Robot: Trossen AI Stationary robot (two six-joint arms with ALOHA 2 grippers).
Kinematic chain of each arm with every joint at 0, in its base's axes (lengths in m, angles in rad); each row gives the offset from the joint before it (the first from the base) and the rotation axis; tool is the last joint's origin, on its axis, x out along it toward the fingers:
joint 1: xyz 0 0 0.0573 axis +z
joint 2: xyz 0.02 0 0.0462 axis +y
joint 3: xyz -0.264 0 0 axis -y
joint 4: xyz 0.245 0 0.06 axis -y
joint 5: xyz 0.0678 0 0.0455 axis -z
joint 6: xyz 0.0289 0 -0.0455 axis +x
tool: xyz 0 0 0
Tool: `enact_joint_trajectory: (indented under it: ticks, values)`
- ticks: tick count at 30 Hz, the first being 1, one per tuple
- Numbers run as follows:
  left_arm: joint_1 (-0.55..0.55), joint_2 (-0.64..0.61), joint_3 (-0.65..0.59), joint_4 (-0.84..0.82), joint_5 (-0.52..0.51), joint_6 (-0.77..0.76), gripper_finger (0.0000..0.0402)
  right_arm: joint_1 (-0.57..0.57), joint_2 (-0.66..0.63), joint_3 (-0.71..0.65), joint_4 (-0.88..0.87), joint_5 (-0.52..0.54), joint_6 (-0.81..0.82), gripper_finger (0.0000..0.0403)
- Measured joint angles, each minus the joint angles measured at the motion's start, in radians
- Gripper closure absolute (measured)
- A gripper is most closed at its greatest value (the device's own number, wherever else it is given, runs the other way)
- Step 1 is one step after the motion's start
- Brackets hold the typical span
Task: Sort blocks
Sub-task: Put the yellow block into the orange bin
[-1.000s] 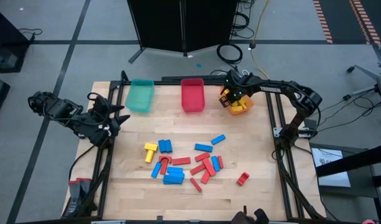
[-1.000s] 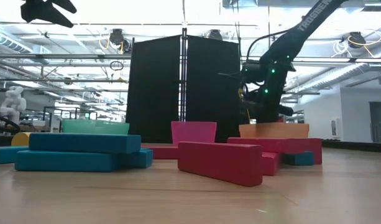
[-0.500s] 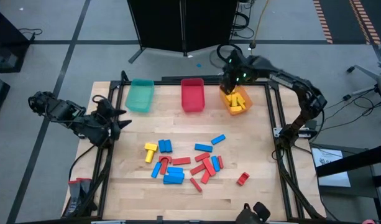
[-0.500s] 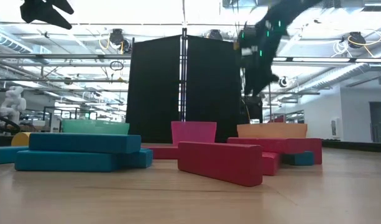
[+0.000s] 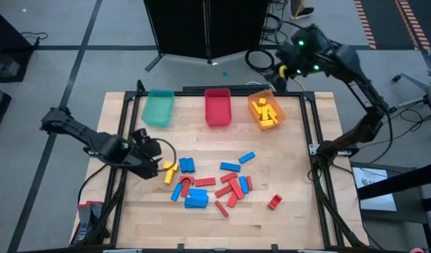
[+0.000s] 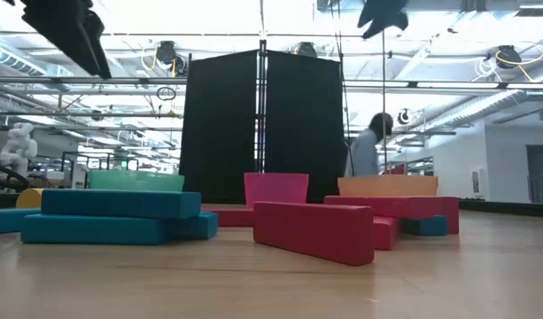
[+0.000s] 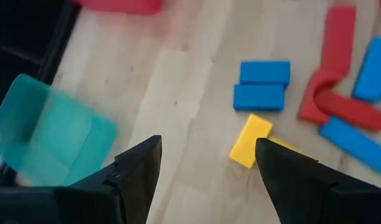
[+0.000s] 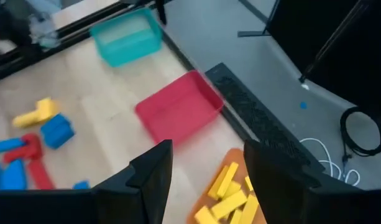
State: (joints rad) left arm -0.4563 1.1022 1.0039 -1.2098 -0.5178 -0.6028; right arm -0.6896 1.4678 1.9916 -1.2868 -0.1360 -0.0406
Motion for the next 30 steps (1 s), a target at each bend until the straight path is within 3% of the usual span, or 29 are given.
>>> enact_joint_trajectory:
  ticks: [7,14,20,30]
  values:
    - [0.078,0.067,-0.016,0.054,0.138,0.197,0.0134,0.076,-0.097,0.002,-0.17,-0.002,0.01,0.0206]
    - [0.159,0.059,-0.167,0.261,0.313,0.327,0.0134,0.116,-0.197,0.002,-0.286,-0.001,0.087,0.0206]
    - [0.186,0.059,-0.279,0.337,0.371,0.414,0.0134,0.123,-0.292,0.003,-0.283,0.004,0.135,0.0206]
    - [0.286,0.071,-0.284,0.393,0.446,0.404,0.0134,0.123,-0.371,0.003,-0.283,0.005,0.192,0.0206]
